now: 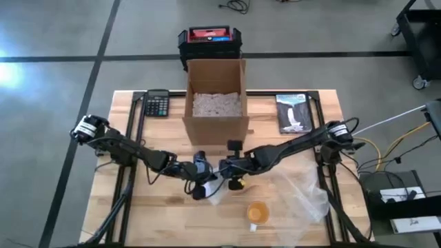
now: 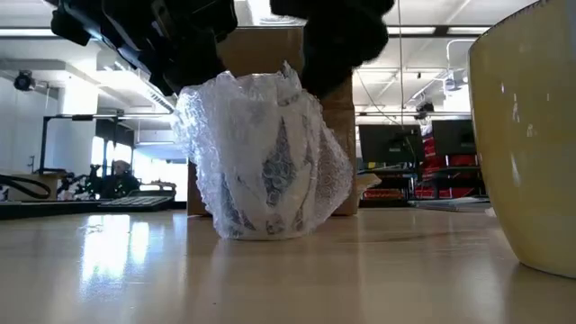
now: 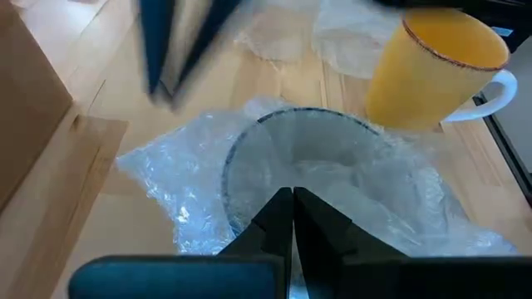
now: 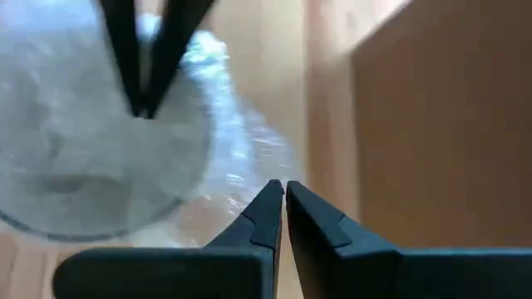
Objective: Wrap mug
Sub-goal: Wrap the blue mug with bubble wrap
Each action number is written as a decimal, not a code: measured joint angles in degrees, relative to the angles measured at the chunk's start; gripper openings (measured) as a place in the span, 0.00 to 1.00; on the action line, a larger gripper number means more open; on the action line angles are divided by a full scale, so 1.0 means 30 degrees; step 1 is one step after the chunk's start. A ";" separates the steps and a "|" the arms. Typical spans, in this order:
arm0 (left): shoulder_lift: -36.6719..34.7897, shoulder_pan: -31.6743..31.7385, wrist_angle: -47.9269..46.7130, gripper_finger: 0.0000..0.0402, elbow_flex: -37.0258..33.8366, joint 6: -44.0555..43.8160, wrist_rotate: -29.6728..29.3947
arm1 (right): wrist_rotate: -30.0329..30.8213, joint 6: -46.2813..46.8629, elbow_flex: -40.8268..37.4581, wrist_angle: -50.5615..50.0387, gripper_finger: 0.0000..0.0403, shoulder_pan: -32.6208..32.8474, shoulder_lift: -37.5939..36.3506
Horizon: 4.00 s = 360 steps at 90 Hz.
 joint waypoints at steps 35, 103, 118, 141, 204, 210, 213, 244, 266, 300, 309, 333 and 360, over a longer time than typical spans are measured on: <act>-0.0075 -0.0007 -0.0169 0.00 -0.0018 0.0509 0.0064 | -0.2255 0.0308 -0.0160 0.2300 0.02 0.0990 0.0274; -0.0671 -0.0007 -0.1231 0.00 0.0275 0.1183 0.1025 | -0.2500 0.1393 -0.0167 0.3720 0.02 0.1082 0.2029; 0.0359 0.0015 -0.0993 0.00 0.0350 0.0939 0.0938 | -0.2701 0.1396 0.0523 0.2054 0.02 0.1269 0.1119; 0.0324 0.0029 -0.0791 0.00 0.0315 0.0845 0.0942 | -0.1190 0.2362 0.1274 -0.3674 0.02 0.1567 -0.1604; -0.0003 0.0029 -0.0357 0.00 0.0291 0.0852 0.1044 | -0.0861 0.1655 -0.2165 0.2208 0.02 0.1563 -0.1402; 0.0011 0.0029 -0.0248 0.00 0.0291 0.0775 0.1065 | -0.0970 0.1611 -0.2120 0.2771 0.02 0.1556 -0.1217; 0.0004 0.0029 -0.0228 0.00 0.0285 0.0744 0.1058 | -0.1040 0.1460 -0.2127 0.2848 0.02 0.1556 -0.1057; -0.0148 0.0029 -0.0543 0.00 0.0574 0.0804 0.1093 | -0.3402 0.1390 -0.1780 0.4365 0.02 0.1224 0.0598; -0.1220 -0.0672 -0.6770 0.00 0.3740 0.0661 0.1116 | -0.3358 0.1647 -0.1800 0.4260 0.02 0.1001 0.0698; -0.0359 -0.0864 -0.5450 0.00 0.2810 0.0240 0.1103 | -0.3316 0.1437 -0.1846 0.3774 0.02 0.0857 0.0567; -0.0009 -0.0509 -0.5430 0.00 0.2752 0.0204 0.0943 | -0.3294 0.1334 -0.1332 0.2624 0.02 0.0857 0.0509; -0.0198 -0.0474 -0.5404 0.00 0.2732 0.0238 0.0570 | -0.3374 -0.0030 0.2916 -0.3350 0.02 0.0893 0.0334; -0.0314 -0.0496 -0.5391 0.00 0.2799 0.0197 0.0661 | -0.3527 -0.0605 0.2812 -0.1811 0.02 0.0653 0.0540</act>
